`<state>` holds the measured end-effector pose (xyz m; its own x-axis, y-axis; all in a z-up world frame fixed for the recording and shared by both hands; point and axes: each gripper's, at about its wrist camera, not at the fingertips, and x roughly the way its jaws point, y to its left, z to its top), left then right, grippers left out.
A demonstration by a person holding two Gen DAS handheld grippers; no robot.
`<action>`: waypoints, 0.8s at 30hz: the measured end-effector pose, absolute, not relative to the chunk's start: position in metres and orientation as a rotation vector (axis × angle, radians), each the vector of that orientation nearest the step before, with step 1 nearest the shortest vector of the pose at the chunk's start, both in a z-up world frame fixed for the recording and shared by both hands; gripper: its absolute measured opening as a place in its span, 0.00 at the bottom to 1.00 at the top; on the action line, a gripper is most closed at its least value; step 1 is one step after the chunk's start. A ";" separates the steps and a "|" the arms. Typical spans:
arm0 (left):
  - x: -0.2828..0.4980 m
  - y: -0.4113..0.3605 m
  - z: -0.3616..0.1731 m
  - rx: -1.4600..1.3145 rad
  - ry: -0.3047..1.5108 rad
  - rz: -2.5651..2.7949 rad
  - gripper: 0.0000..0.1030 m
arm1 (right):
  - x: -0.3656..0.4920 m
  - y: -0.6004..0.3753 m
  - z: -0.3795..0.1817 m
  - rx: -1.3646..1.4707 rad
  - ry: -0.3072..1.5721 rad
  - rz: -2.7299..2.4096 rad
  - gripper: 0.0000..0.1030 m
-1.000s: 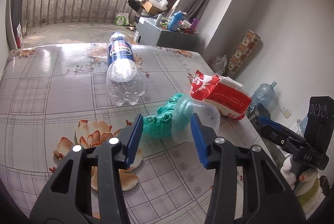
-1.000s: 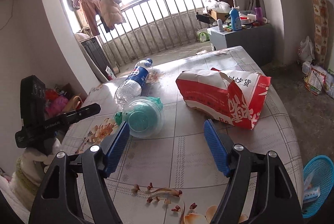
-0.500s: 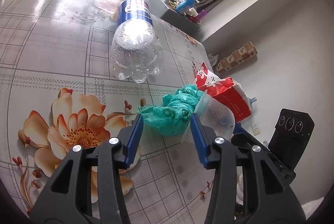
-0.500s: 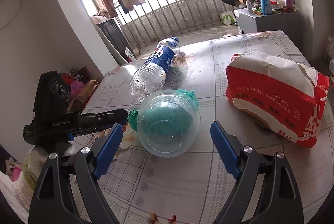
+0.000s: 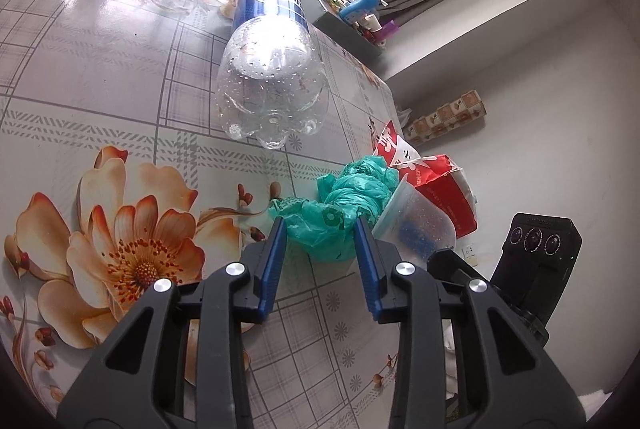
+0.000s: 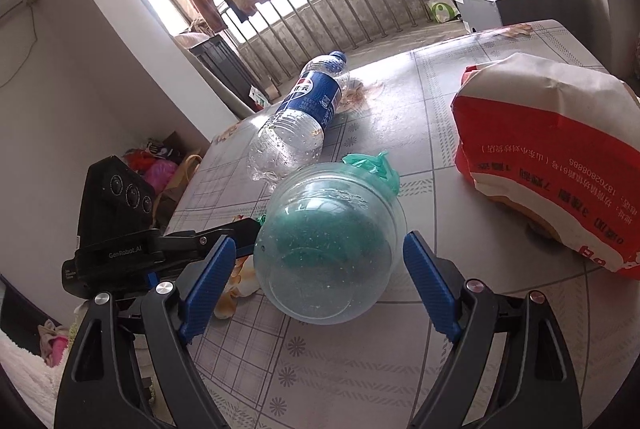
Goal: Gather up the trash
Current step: 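Grasp the green plastic bag with the left tool while the right tool grasps the clear cup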
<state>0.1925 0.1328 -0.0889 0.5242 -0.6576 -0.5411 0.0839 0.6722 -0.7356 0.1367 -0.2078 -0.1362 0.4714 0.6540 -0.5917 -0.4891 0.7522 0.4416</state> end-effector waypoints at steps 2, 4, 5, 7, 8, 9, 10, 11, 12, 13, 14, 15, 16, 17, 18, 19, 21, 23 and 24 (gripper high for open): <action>0.192 0.133 -0.088 -0.717 0.917 -0.494 0.26 | 0.137 -0.208 -0.137 0.230 0.826 0.705 0.74; 0.189 0.134 -0.087 -0.722 0.909 -0.495 0.18 | 0.135 -0.211 -0.137 0.242 0.829 0.702 0.70; 0.188 0.135 -0.086 -0.725 0.905 -0.496 0.11 | 0.135 -0.212 -0.137 0.248 0.831 0.702 0.68; 0.186 0.136 -0.083 -0.732 0.897 -0.500 0.11 | 0.134 -0.215 -0.137 0.260 0.831 0.701 0.67; 0.183 0.139 -0.082 -0.730 0.893 -0.501 0.11 | 0.133 -0.217 -0.136 0.266 0.830 0.702 0.67; 0.181 0.140 -0.080 -0.728 0.888 -0.504 0.11 | 0.132 -0.218 -0.136 0.270 0.829 0.704 0.66; 0.179 0.141 -0.078 -0.726 0.883 -0.506 0.10 | 0.131 -0.220 -0.135 0.275 0.829 0.704 0.66; 0.178 0.141 -0.076 -0.724 0.879 -0.508 0.10 | 0.130 -0.222 -0.135 0.280 0.828 0.703 0.66; 0.176 0.141 -0.074 -0.724 0.875 -0.509 0.10 | 0.129 -0.223 -0.134 0.286 0.826 0.705 0.66; 0.175 0.142 -0.072 -0.725 0.870 -0.511 0.10 | 0.127 -0.225 -0.134 0.292 0.824 0.706 0.66; 0.174 0.143 -0.070 -0.725 0.865 -0.513 0.08 | 0.126 -0.226 -0.133 0.298 0.821 0.706 0.66; 0.172 0.144 -0.068 -0.725 0.859 -0.515 0.03 | 0.124 -0.227 -0.132 0.304 0.819 0.705 0.66; 0.170 0.145 -0.065 -0.724 0.853 -0.517 0.03 | 0.123 -0.229 -0.131 0.309 0.816 0.706 0.66; 0.169 0.145 -0.063 -0.721 0.851 -0.517 0.03 | 0.120 -0.230 -0.129 0.313 0.812 0.707 0.66; 0.167 0.145 -0.061 -0.717 0.845 -0.515 0.03 | 0.118 -0.232 -0.128 0.315 0.807 0.707 0.66; 0.165 0.146 -0.058 -0.714 0.842 -0.514 0.03 | 0.116 -0.232 -0.126 0.317 0.803 0.707 0.66; 0.162 0.147 -0.054 -0.709 0.834 -0.514 0.03 | 0.112 -0.233 -0.124 0.324 0.796 0.707 0.66; 0.158 0.148 -0.049 -0.704 0.824 -0.514 0.03 | 0.108 -0.236 -0.121 0.333 0.793 0.704 0.66; 0.155 0.150 -0.046 -0.702 0.818 -0.515 0.03 | 0.105 -0.238 -0.120 0.339 0.789 0.703 0.66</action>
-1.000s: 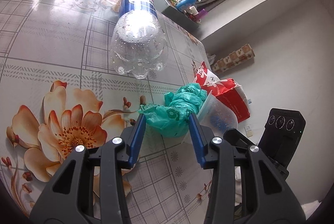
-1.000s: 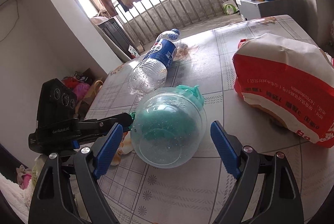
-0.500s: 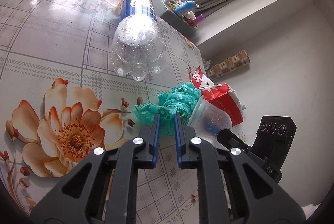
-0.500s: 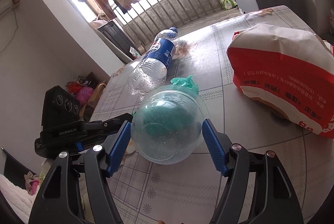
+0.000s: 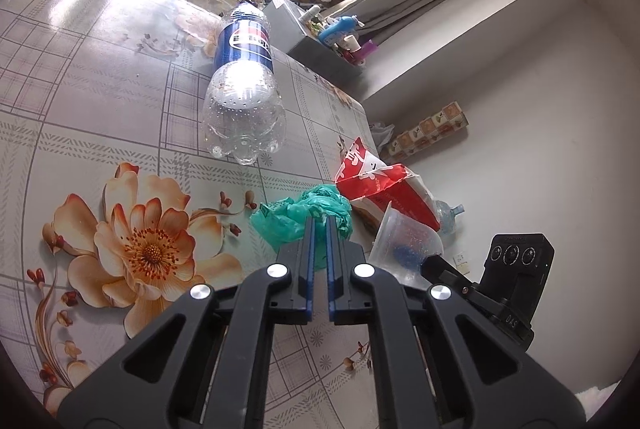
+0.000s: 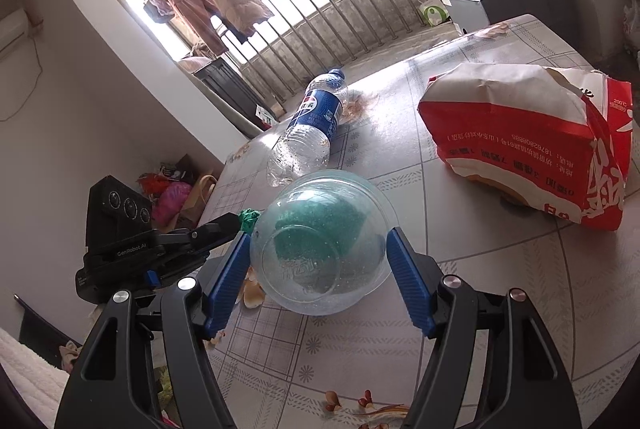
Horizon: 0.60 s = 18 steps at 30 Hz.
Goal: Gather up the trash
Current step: 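Grasp the green plastic bag with the left tool while the right tool grasps the clear cup, then lift the clear cup with the right tool while the left tool regrasps the green bag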
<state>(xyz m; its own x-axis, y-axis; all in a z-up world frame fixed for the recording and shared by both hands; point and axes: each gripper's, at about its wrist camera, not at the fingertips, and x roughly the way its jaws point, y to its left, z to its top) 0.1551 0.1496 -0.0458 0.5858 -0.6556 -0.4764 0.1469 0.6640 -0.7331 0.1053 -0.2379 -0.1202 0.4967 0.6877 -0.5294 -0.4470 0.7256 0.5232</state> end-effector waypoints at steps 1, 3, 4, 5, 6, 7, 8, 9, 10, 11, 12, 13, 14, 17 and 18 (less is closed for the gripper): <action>0.153 0.150 -0.043 -0.697 0.812 -0.516 0.03 | 0.103 -0.240 -0.119 0.344 0.784 0.704 0.66; 0.147 0.150 -0.037 -0.688 0.804 -0.520 0.03 | 0.098 -0.243 -0.116 0.352 0.774 0.703 0.66; 0.145 0.150 -0.034 -0.684 0.799 -0.523 0.03 | 0.096 -0.245 -0.115 0.355 0.768 0.704 0.66; 0.143 0.148 -0.030 -0.680 0.795 -0.527 0.03 | 0.093 -0.247 -0.113 0.356 0.761 0.705 0.66; 0.142 0.147 -0.028 -0.677 0.792 -0.529 0.03 | 0.090 -0.248 -0.111 0.356 0.754 0.705 0.66; 0.138 0.146 -0.024 -0.671 0.787 -0.531 0.03 | 0.088 -0.250 -0.109 0.357 0.749 0.704 0.66; 0.135 0.144 -0.021 -0.665 0.784 -0.535 0.03 | 0.084 -0.252 -0.109 0.360 0.744 0.703 0.66; 0.133 0.143 -0.018 -0.660 0.781 -0.539 0.03 | 0.081 -0.254 -0.108 0.363 0.738 0.702 0.66; 0.130 0.140 -0.015 -0.655 0.778 -0.545 0.03 | 0.078 -0.256 -0.106 0.364 0.732 0.702 0.66; 0.128 0.138 -0.013 -0.649 0.777 -0.551 0.03 | 0.075 -0.258 -0.105 0.366 0.726 0.701 0.66; 0.125 0.134 -0.010 -0.639 0.775 -0.558 0.03 | 0.072 -0.261 -0.104 0.368 0.720 0.700 0.66; 0.123 0.131 -0.008 -0.634 0.775 -0.563 0.03 | 0.069 -0.264 -0.103 0.370 0.715 0.699 0.66; 0.120 0.127 -0.005 -0.626 0.775 -0.576 0.03 | 0.064 -0.267 -0.101 0.371 0.709 0.697 0.66; 0.115 0.114 -0.001 -0.606 0.784 -0.605 0.03 | 0.052 -0.278 -0.099 0.376 0.694 0.690 0.66; 0.113 0.108 0.001 -0.597 0.789 -0.619 0.03 | 0.047 -0.282 -0.098 0.379 0.688 0.684 0.66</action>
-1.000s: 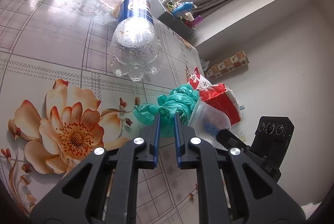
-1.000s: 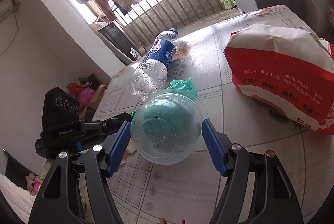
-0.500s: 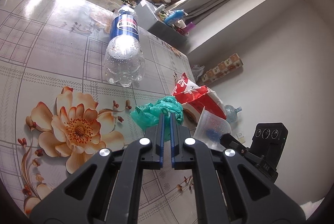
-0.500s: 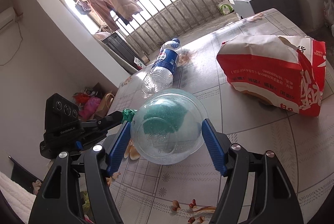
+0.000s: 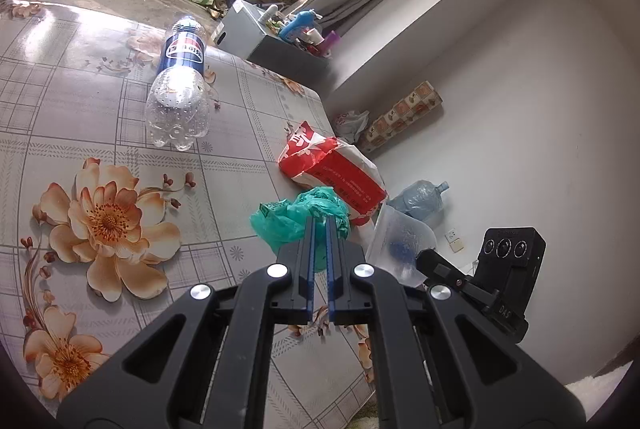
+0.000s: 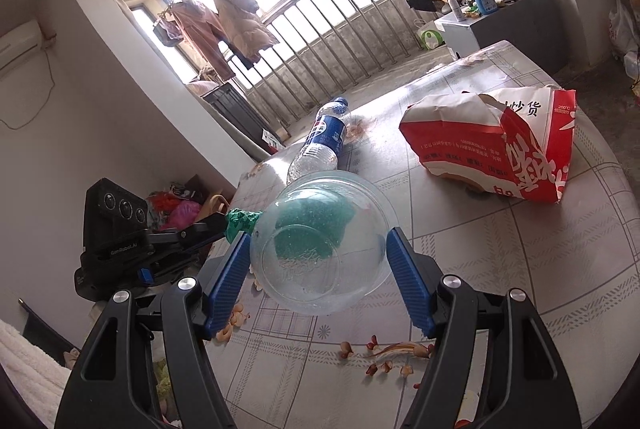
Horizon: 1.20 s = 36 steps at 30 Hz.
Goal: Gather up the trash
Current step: 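Lift the clear cup with the right tool while the left tool regrasps the green bag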
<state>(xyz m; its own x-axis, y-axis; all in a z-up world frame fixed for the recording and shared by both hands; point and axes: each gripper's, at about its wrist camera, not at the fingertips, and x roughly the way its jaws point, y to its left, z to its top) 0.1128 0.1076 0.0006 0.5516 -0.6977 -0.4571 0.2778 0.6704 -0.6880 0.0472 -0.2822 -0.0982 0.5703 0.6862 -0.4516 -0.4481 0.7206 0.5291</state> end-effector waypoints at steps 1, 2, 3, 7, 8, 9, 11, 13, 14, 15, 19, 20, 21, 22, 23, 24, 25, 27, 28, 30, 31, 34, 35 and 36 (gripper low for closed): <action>0.111 0.102 0.002 -0.590 0.792 -0.631 0.03 | 0.043 -0.287 -0.098 0.383 0.682 0.678 0.66; 0.110 0.097 0.004 -0.583 0.794 -0.644 0.03 | 0.038 -0.293 -0.097 0.388 0.676 0.669 0.66; 0.109 0.089 0.006 -0.574 0.797 -0.663 0.03 | 0.034 -0.300 -0.096 0.394 0.669 0.660 0.66; 0.111 0.055 0.013 -0.528 0.815 -0.742 0.01 | 0.018 -0.330 -0.093 0.426 0.637 0.602 0.66; 0.113 0.044 0.014 -0.514 0.822 -0.766 0.00 | 0.015 -0.340 -0.092 0.441 0.628 0.584 0.66; 0.114 0.032 0.017 -0.498 0.827 -0.790 0.00 | 0.012 -0.350 -0.091 0.456 0.617 0.563 0.66; 0.116 0.009 0.022 -0.464 0.830 -0.838 0.00 | 0.005 -0.372 -0.090 0.489 0.589 0.517 0.66; 0.118 -0.015 0.026 -0.426 0.829 -0.877 0.00 | -0.002 -0.394 -0.089 0.520 0.558 0.469 0.66; 0.121 -0.027 0.027 -0.412 0.838 -0.894 0.00 | -0.006 -0.405 -0.089 0.535 0.543 0.445 0.66; 0.123 -0.039 0.026 -0.403 0.850 -0.912 0.00 | -0.011 -0.416 -0.089 0.548 0.528 0.421 0.66; 0.128 -0.076 0.030 -0.340 0.858 -0.954 0.00 | -0.023 -0.457 -0.088 0.601 0.473 0.334 0.66; 0.128 -0.080 0.032 -0.329 0.857 -0.960 0.00 | -0.026 -0.465 -0.088 0.615 0.463 0.321 0.66; 0.129 -0.081 0.033 -0.320 0.858 -0.960 0.00 | -0.030 -0.471 -0.089 0.628 0.454 0.313 0.66; 0.130 -0.080 0.035 -0.308 0.868 -0.953 0.00 | -0.032 -0.475 -0.091 0.637 0.449 0.309 0.66; 0.129 -0.075 0.035 -0.299 0.869 -0.938 0.00 | -0.034 -0.478 -0.092 0.642 0.446 0.309 0.66; 0.128 -0.062 0.035 -0.286 0.867 -0.907 0.00 | -0.035 -0.479 -0.093 0.645 0.448 0.313 0.66; 0.128 -0.049 0.034 -0.275 0.869 -0.880 0.03 | -0.033 -0.477 -0.096 0.648 0.454 0.323 0.66; 0.126 -0.019 0.032 -0.260 0.871 -0.809 0.17 | -0.026 -0.469 -0.102 0.661 0.477 0.360 0.66; 0.123 0.002 0.030 -0.253 0.870 -0.747 0.25 | -0.021 -0.464 -0.107 0.668 0.493 0.383 0.66; 0.116 0.037 0.026 -0.255 0.864 -0.642 0.27 | -0.011 -0.446 -0.115 0.670 0.534 0.434 0.66; 0.114 0.048 0.025 -0.262 0.863 -0.613 0.30 | -0.008 -0.436 -0.118 0.663 0.554 0.458 0.66; 0.102 0.098 0.016 -0.329 0.862 -0.489 0.38 | 0.005 -0.407 -0.129 0.649 0.607 0.533 0.66; 0.098 0.110 0.011 -0.354 0.867 -0.463 0.40 | 0.008 -0.397 -0.132 0.648 0.629 0.559 0.66; 0.097 0.117 0.007 -0.370 0.874 -0.448 0.41 | 0.011 -0.388 -0.135 0.643 0.650 0.579 0.66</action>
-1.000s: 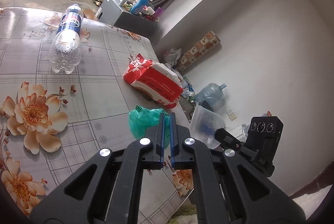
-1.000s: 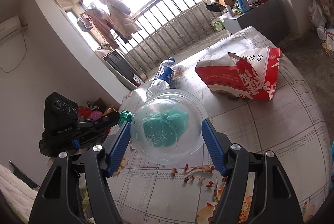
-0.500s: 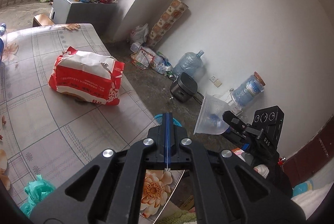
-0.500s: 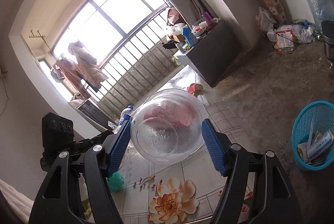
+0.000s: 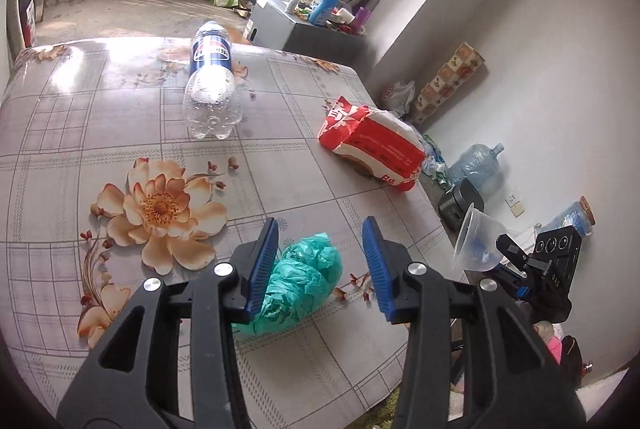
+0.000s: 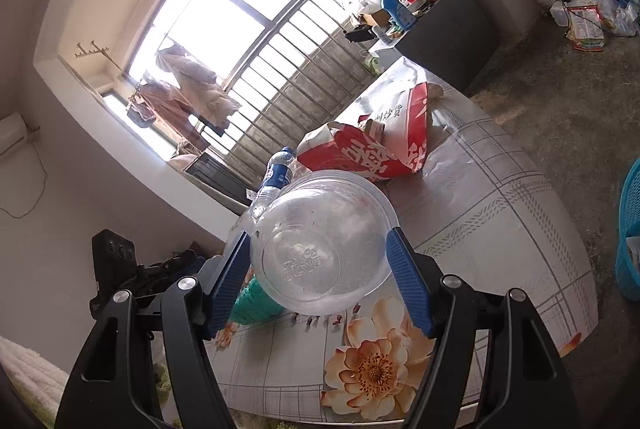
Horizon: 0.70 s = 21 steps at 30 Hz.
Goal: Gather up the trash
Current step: 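Lift the clear cup with the right tool while the left tool regrasps the green bag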
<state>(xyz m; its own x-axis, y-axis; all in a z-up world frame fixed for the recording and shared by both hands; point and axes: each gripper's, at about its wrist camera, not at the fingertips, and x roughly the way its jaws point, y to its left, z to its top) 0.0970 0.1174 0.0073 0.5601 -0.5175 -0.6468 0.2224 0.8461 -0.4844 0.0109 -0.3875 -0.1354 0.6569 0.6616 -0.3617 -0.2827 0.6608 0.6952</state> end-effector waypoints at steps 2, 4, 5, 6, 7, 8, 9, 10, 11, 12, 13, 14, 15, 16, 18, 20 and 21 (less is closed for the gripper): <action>0.091 0.130 -0.005 -0.416 0.895 -0.413 0.45 | 0.016 -0.368 -0.142 0.631 0.691 0.616 0.66; 0.089 0.131 -0.014 -0.427 0.909 -0.425 0.51 | 0.019 -0.350 -0.147 0.610 0.733 0.645 0.66; 0.089 0.126 -0.022 -0.421 0.928 -0.451 0.58 | 0.020 -0.341 -0.149 0.593 0.751 0.653 0.66; 0.091 0.121 -0.028 -0.414 0.946 -0.475 0.61 | 0.021 -0.334 -0.152 0.575 0.770 0.654 0.66; 0.092 0.116 -0.035 -0.404 0.960 -0.486 0.64 | 0.022 -0.328 -0.154 0.559 0.786 0.651 0.66; 0.093 0.112 -0.042 -0.388 0.976 -0.479 0.64 | 0.021 -0.323 -0.155 0.546 0.796 0.649 0.66; 0.094 0.108 -0.049 -0.370 0.992 -0.464 0.64 | 0.021 -0.321 -0.155 0.536 0.802 0.647 0.66; 0.094 0.105 -0.054 -0.359 1.005 -0.461 0.64 | 0.020 -0.319 -0.154 0.530 0.805 0.645 0.66; 0.093 0.103 -0.058 -0.360 1.016 -0.471 0.64 | 0.020 -0.319 -0.152 0.525 0.806 0.642 0.66; 0.089 0.099 -0.062 -0.378 1.040 -0.508 0.64 | 0.019 -0.319 -0.151 0.521 0.805 0.635 0.66; 0.088 0.097 -0.065 -0.405 1.060 -0.560 0.64 | 0.020 -0.319 -0.150 0.520 0.806 0.629 0.66; 0.084 0.094 -0.065 -0.438 1.077 -0.624 0.64 | 0.021 -0.321 -0.149 0.522 0.809 0.624 0.66; 0.082 0.092 -0.066 -0.451 1.079 -0.649 0.64 | 0.021 -0.322 -0.149 0.525 0.812 0.619 0.66; 0.080 0.091 -0.065 -0.444 1.076 -0.642 0.65 | 0.022 -0.322 -0.150 0.528 0.815 0.614 0.66; 0.082 0.090 -0.066 -0.409 1.069 -0.596 0.65 | 0.024 -0.324 -0.152 0.534 0.820 0.607 0.66; 0.088 0.092 -0.069 -0.418 1.076 -0.568 0.65 | 0.025 -0.325 -0.153 0.536 0.824 0.607 0.66; 0.092 0.094 -0.071 -0.440 1.085 -0.568 0.64 | 0.024 -0.324 -0.153 0.532 0.825 0.607 0.66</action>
<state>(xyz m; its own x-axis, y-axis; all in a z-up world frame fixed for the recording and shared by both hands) 0.0921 0.0936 -0.0708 0.3507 -0.6274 -0.6953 0.2137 0.7764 -0.5929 0.0241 -0.3242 -0.1527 0.5313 0.6774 -0.5087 -0.2850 0.7084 0.6457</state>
